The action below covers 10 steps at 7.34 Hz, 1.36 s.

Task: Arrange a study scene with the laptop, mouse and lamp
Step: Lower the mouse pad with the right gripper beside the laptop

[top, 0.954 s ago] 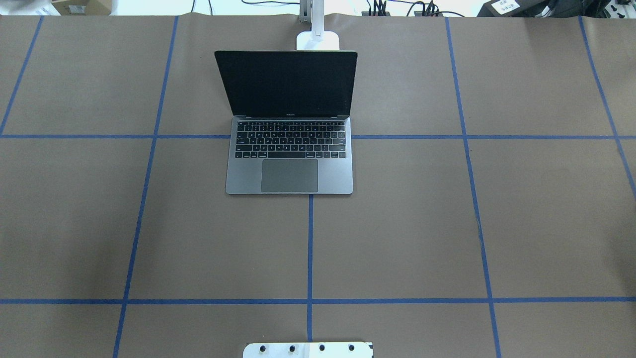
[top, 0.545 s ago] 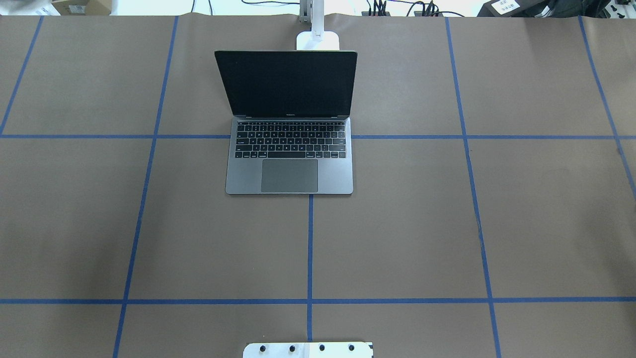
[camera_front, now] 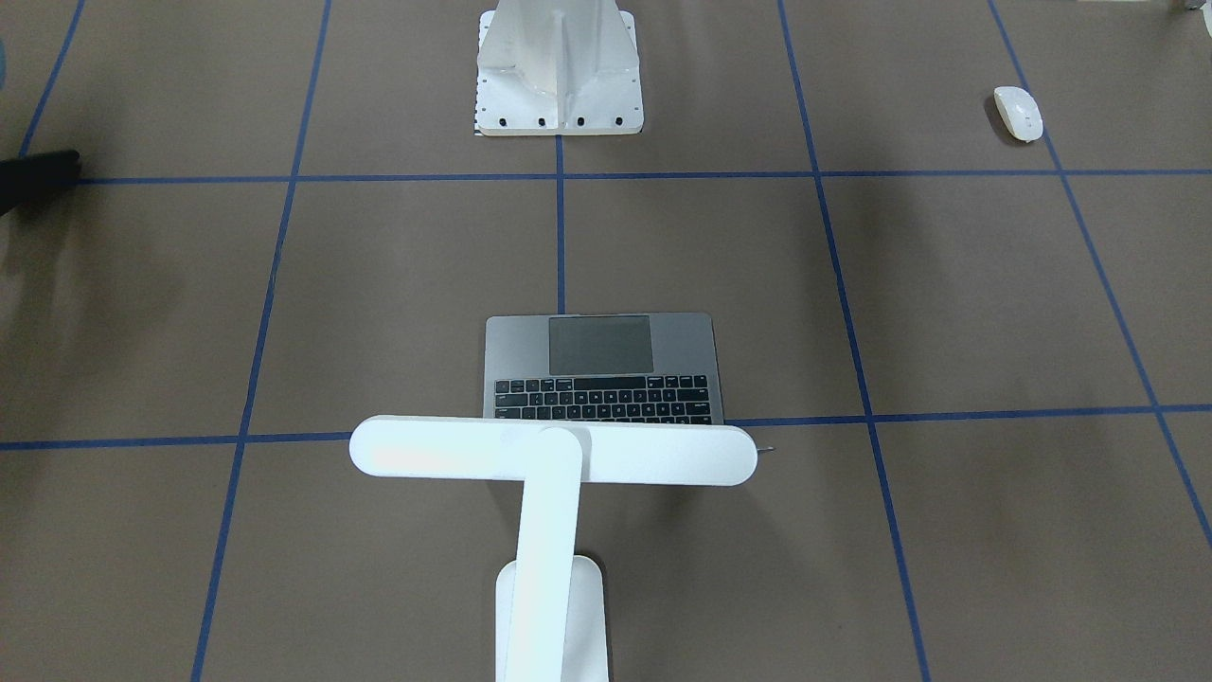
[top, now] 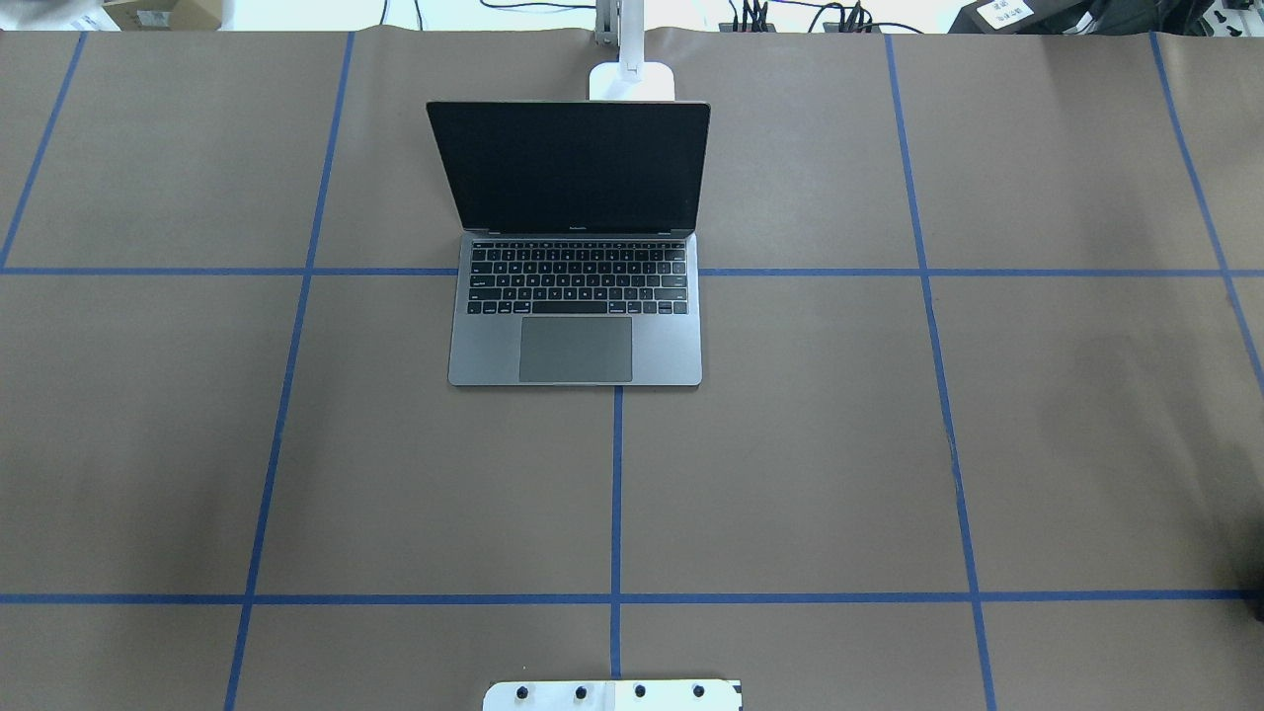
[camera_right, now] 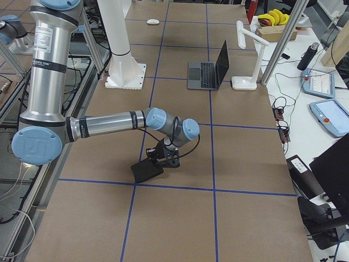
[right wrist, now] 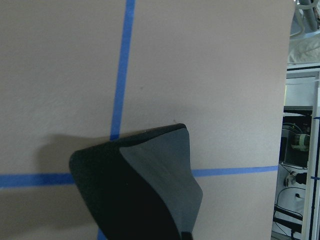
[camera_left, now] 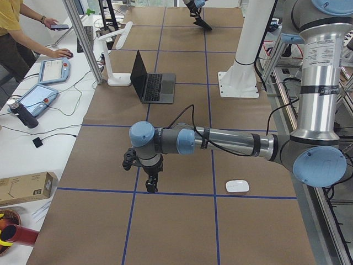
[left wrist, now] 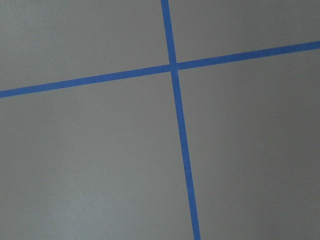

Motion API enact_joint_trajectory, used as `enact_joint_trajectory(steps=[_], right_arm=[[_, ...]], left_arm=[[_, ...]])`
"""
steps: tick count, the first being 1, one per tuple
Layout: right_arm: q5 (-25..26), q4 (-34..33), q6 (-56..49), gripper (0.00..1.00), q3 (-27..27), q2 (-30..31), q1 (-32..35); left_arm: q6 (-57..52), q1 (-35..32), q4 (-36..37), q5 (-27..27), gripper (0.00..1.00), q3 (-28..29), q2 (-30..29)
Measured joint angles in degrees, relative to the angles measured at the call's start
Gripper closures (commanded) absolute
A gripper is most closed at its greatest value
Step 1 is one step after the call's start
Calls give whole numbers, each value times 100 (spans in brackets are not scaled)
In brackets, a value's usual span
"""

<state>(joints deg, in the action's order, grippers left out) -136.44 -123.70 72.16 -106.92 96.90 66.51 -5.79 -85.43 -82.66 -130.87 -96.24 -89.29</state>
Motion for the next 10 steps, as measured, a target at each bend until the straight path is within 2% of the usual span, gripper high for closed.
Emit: enact_joint_trajectory(steps=[3, 6, 8, 10], right_arm=[[-65, 22, 317, 100, -291, -1140, 3], [-338, 74, 948, 100, -931, -1812, -131], [-271, 215, 2053, 100, -990, -2493, -939], [240, 609, 3085, 100, -581, -3006, -1562]], left_arm=[[1, 0, 0, 0, 0, 38, -4], [8, 0, 4, 0, 0, 50, -1], [8, 0, 4, 0, 0, 58, -3], [8, 0, 4, 0, 0, 68, -9]])
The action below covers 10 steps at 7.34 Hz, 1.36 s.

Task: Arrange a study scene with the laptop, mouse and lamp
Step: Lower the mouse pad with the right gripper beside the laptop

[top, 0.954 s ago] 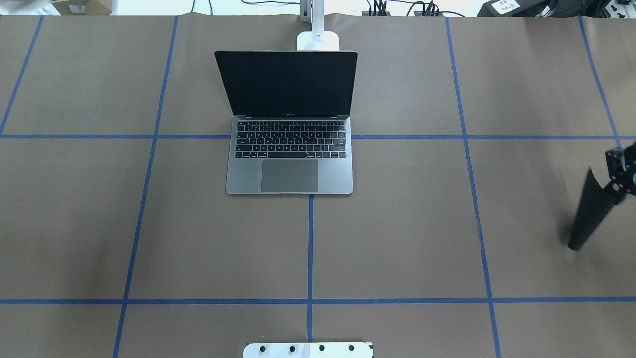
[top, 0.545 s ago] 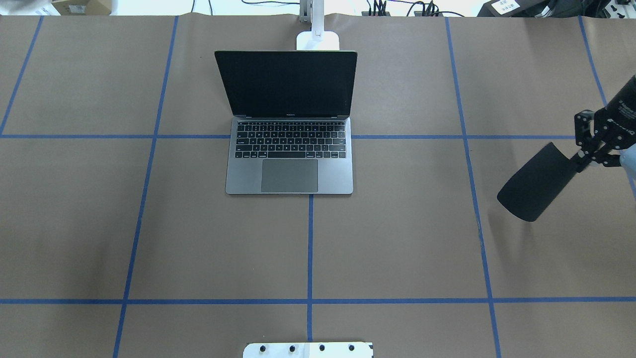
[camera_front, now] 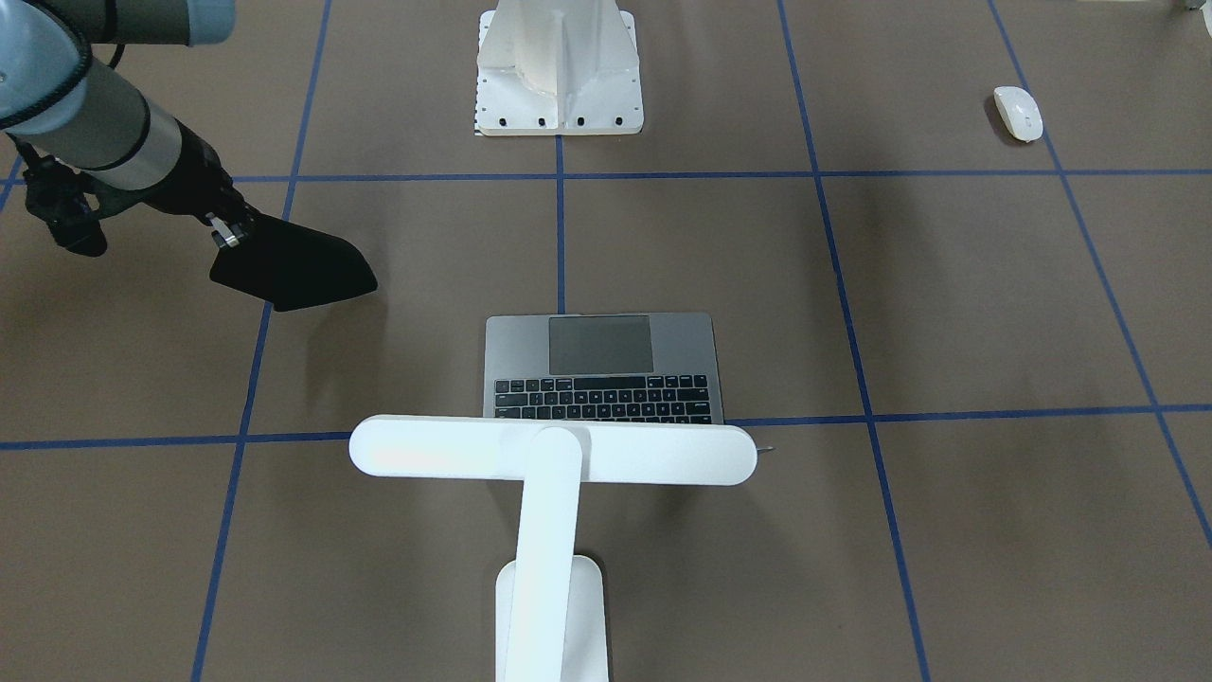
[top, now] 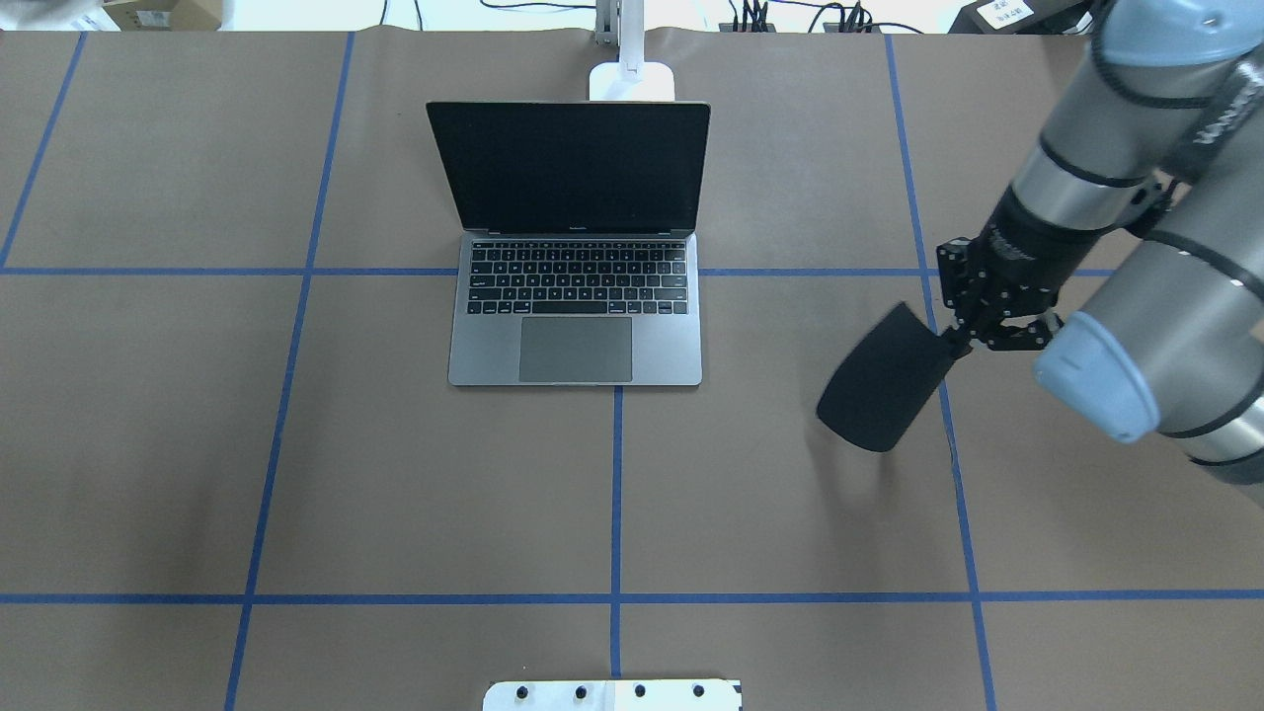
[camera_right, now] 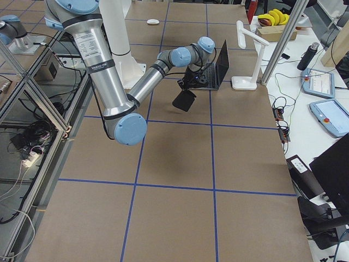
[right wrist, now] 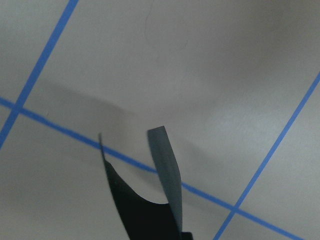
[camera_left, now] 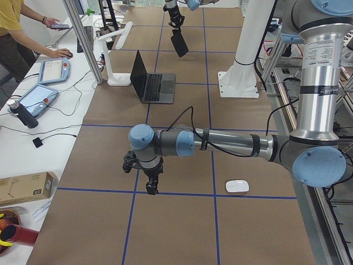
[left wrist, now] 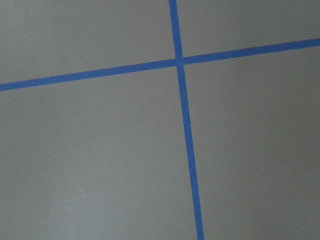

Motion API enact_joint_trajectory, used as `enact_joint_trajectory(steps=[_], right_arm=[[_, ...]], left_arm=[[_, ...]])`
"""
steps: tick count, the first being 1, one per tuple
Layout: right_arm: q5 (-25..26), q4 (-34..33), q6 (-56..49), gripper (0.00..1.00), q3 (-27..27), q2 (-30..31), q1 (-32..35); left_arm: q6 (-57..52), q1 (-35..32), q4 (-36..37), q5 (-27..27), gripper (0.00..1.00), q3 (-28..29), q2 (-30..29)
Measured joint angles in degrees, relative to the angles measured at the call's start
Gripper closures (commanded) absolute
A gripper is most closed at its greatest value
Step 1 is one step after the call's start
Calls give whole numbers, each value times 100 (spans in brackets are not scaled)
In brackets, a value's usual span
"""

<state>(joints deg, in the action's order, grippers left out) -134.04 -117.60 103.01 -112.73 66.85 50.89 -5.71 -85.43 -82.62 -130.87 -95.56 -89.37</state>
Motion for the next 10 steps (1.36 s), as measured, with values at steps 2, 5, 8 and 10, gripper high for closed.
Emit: enact_joint_trajectory(steps=[2, 5, 8, 10], right_arm=[[601, 134, -25, 100, 483, -92, -123], [1026, 160, -277, 100, 1328, -471, -65], [1084, 503, 162, 100, 1963, -1034, -80], [1083, 1390, 1107, 100, 2312, -1228, -337]], left_arm=[[0, 0, 0, 0, 0, -9, -1], [0, 0, 0, -16, 0, -15, -4], [0, 0, 0, -34, 0, -1, -4], [0, 0, 0, -35, 0, 2, -2]])
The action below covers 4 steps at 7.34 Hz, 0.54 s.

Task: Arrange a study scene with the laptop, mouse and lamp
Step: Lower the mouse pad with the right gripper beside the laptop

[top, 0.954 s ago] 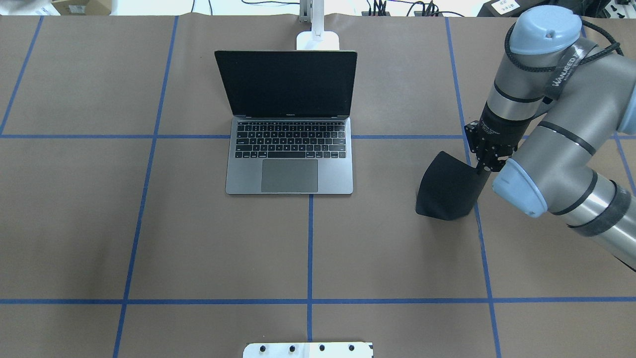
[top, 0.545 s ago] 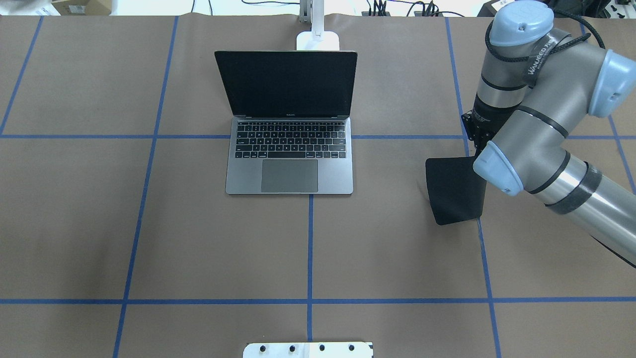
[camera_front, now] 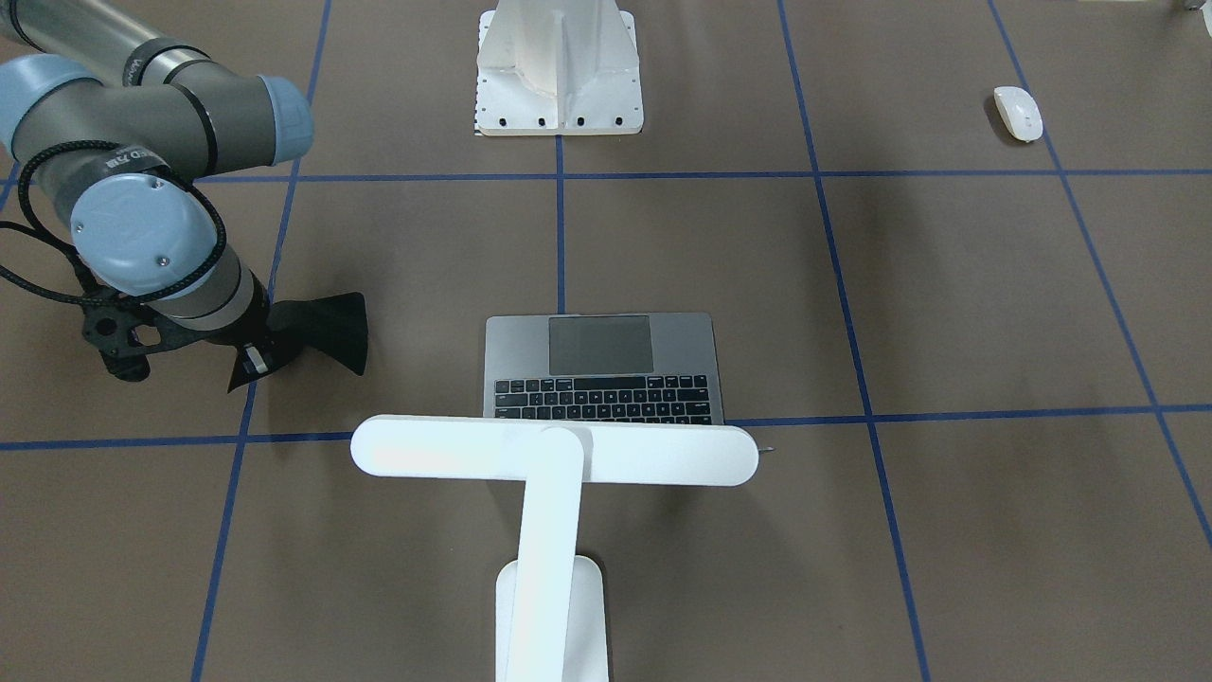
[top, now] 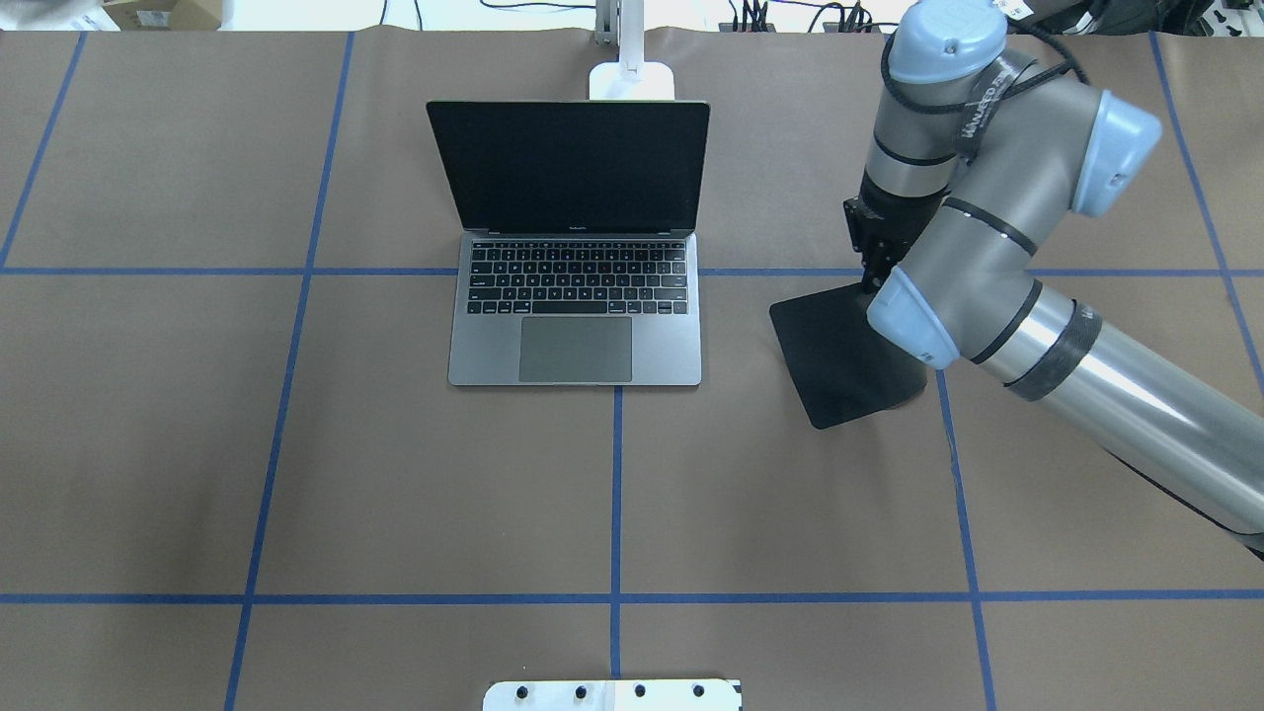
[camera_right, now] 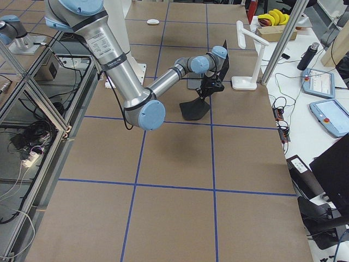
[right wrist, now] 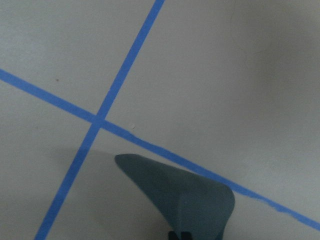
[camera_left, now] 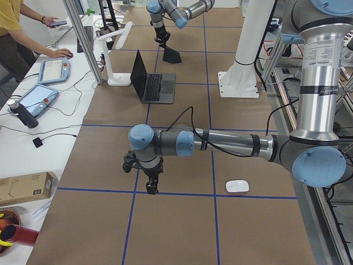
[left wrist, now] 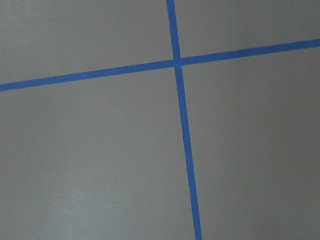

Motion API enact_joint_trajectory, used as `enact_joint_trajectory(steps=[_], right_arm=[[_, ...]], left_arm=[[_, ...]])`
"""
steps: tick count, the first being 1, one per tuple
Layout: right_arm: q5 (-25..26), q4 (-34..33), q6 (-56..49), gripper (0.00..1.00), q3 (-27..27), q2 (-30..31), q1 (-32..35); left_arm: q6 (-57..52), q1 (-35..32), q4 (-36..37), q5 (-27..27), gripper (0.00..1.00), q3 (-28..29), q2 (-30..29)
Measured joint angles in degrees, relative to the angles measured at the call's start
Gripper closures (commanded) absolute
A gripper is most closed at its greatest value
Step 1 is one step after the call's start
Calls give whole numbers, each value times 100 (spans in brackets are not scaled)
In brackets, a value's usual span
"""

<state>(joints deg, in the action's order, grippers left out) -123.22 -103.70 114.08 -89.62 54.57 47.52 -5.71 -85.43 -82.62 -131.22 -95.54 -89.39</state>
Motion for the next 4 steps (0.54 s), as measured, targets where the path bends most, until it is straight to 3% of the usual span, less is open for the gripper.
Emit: enact_joint_trajectory(steps=[4], right_arm=[[12, 321, 1061, 100, 122, -363, -358]], left_arm=[[-8, 0, -6, 0, 0, 64, -7]])
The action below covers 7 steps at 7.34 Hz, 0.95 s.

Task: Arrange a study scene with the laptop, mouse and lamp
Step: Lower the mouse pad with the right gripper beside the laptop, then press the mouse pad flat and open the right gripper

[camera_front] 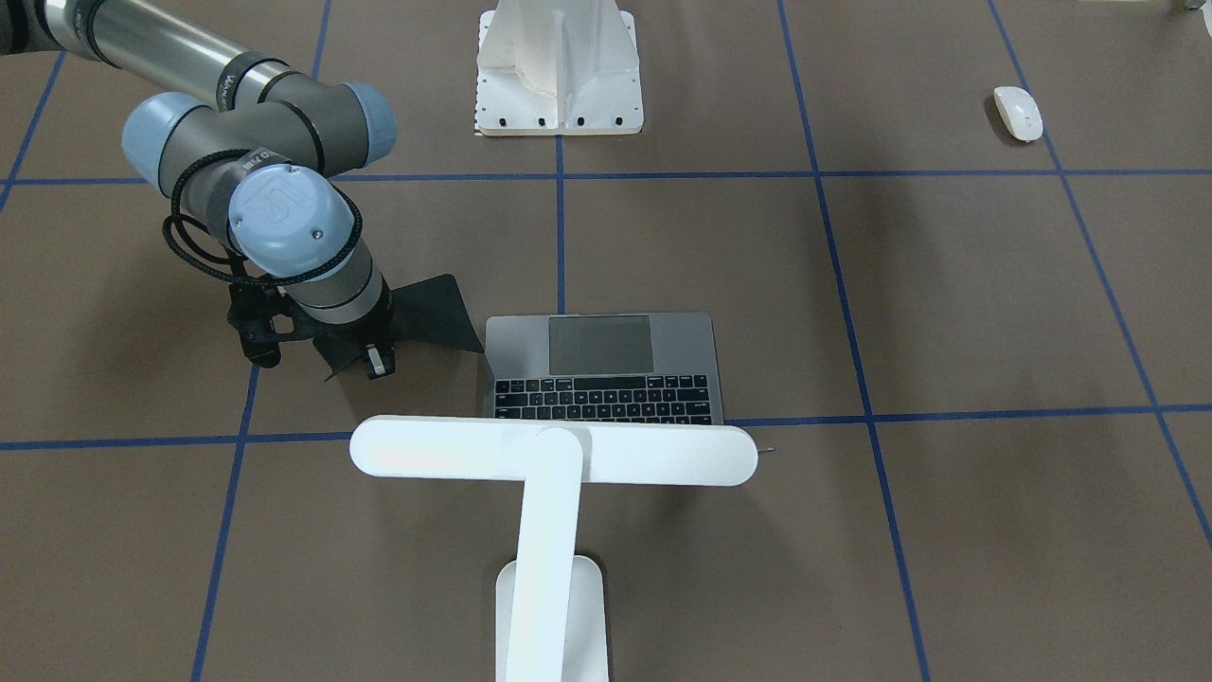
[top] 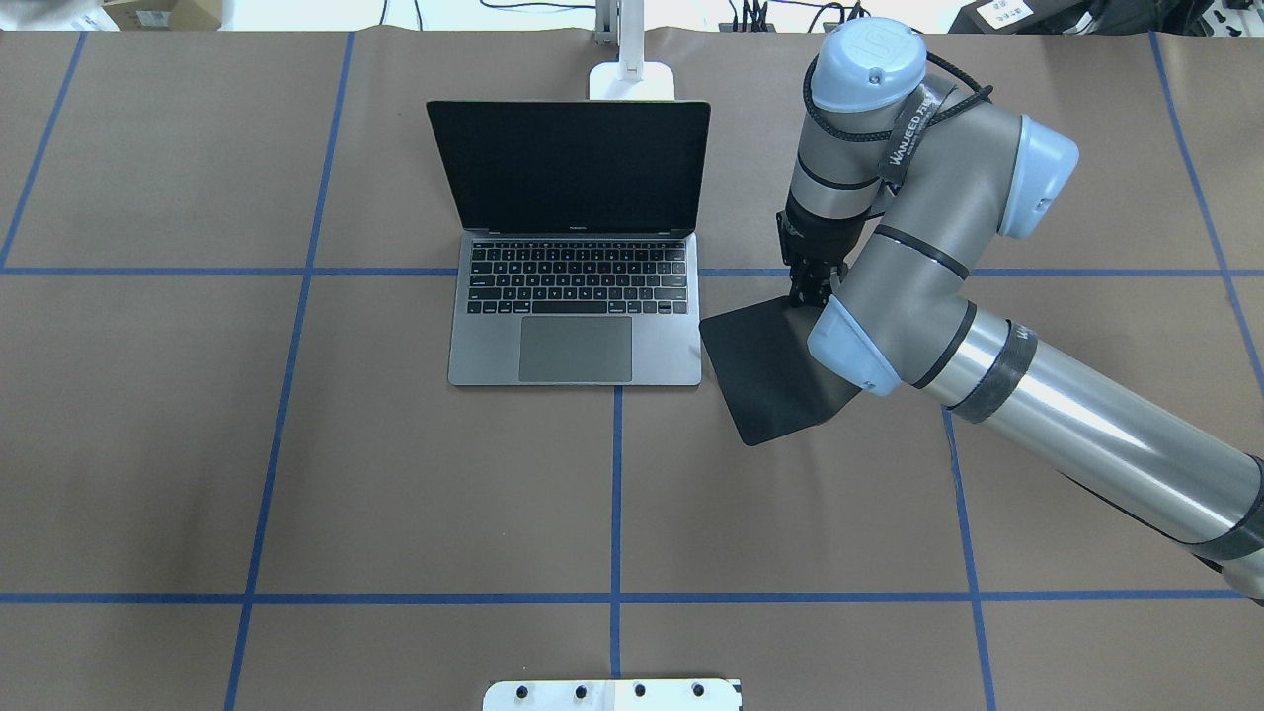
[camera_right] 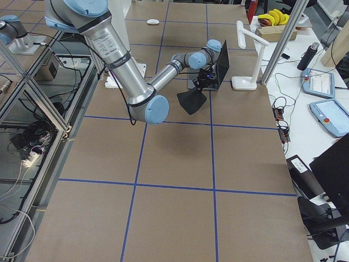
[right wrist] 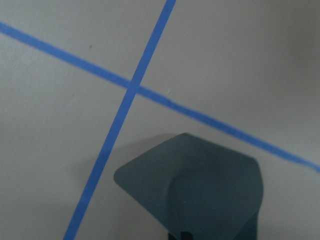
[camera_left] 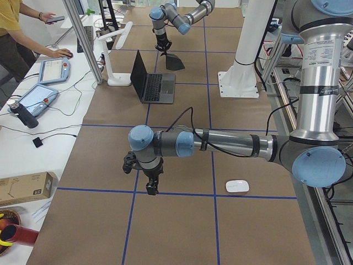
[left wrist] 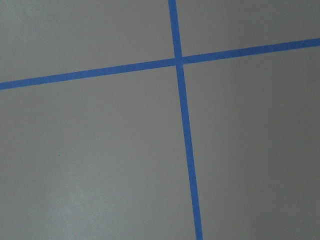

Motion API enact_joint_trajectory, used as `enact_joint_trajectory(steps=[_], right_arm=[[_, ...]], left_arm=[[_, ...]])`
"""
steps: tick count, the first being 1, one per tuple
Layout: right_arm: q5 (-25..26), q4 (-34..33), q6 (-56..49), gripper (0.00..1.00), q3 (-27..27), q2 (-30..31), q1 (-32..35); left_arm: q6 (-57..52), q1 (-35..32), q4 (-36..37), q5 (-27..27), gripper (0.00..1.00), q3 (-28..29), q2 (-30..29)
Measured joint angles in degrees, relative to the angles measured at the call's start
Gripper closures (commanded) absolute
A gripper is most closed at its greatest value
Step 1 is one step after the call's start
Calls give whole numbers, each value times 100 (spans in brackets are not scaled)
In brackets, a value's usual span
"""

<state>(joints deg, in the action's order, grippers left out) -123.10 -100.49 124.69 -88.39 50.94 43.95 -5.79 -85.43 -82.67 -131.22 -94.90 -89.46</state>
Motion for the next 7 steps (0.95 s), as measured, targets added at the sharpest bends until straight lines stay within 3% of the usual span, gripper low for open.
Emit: enact_joint_trajectory(steps=[7], right_arm=[[317, 758, 26, 100, 1042, 29, 148]], left_arm=[[-3, 0, -12, 0, 0, -36, 7]])
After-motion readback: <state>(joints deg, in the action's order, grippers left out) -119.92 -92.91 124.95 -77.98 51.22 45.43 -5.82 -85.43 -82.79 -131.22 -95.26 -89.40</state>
